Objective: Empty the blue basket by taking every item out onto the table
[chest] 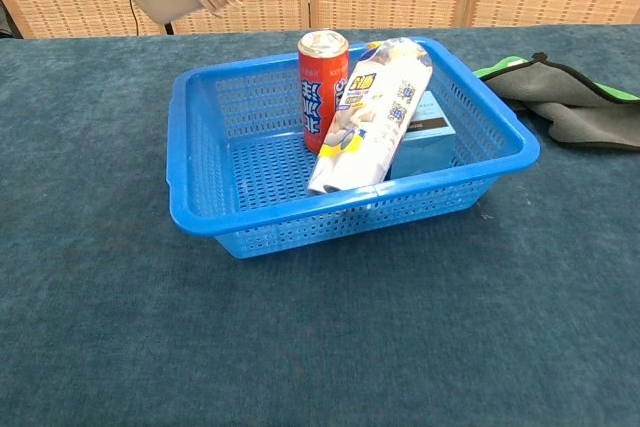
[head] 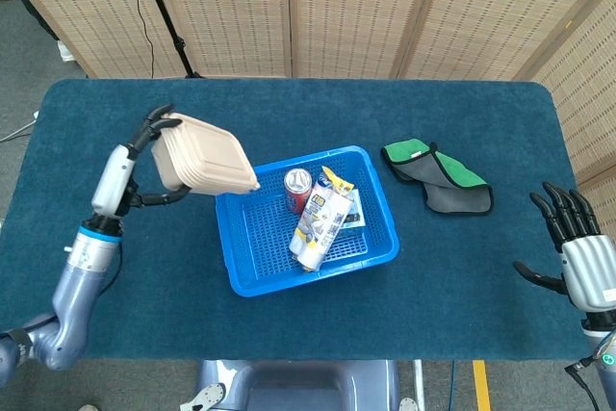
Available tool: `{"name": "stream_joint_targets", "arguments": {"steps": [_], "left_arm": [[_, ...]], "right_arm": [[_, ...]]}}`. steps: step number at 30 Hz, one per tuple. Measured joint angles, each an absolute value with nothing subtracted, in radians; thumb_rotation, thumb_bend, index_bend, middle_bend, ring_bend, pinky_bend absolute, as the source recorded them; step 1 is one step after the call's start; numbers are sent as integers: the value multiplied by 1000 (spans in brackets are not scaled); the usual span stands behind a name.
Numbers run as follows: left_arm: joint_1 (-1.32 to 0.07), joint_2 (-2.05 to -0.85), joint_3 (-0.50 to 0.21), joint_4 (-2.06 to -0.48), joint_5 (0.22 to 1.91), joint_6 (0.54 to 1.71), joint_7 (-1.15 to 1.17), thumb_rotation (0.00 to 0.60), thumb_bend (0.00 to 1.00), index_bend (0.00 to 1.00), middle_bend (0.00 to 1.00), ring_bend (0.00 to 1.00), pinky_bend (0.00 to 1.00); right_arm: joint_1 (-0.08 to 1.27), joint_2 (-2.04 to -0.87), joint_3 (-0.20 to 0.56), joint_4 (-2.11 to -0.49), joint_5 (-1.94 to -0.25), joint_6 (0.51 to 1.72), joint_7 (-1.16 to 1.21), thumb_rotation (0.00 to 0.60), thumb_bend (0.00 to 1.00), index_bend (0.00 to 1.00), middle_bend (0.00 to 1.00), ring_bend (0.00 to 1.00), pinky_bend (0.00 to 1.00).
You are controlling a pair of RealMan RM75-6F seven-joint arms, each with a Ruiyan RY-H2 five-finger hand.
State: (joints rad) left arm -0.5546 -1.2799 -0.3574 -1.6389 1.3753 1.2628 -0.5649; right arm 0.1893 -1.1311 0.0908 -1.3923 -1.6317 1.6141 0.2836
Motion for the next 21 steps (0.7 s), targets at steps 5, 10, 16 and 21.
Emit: {"name": "stream_joint_targets", "arguments": {"steps": [5,10,16,21], "left_arm": [[-552,-1275,-362,-1531,1333,1224,-612,600,514,421,216,263,533],[-557,-1311,-347,-1378,1311,1174,-687,600,508,385,191,216,489],[-580,-1391,-320,-1191,1293,1084,-770,600,313,0,0,0,3],[-605,-1405,-296,-1140,1318,1022,-860,600,121,0,0,0,0]], "right_arm": [[189,-1130,87,-1400,-1641,1614,272,600,0,0,0,0,0],[193,-1135,83,-1404,-1646,1602,258,600,0,0,0,0,0],[204,-1145,77,-1402,-1646,1570,239,600,0,0,0,0,0],[209,-1152,76,-1400,-1641,1557,225,600,0,0,0,0,0]]}}
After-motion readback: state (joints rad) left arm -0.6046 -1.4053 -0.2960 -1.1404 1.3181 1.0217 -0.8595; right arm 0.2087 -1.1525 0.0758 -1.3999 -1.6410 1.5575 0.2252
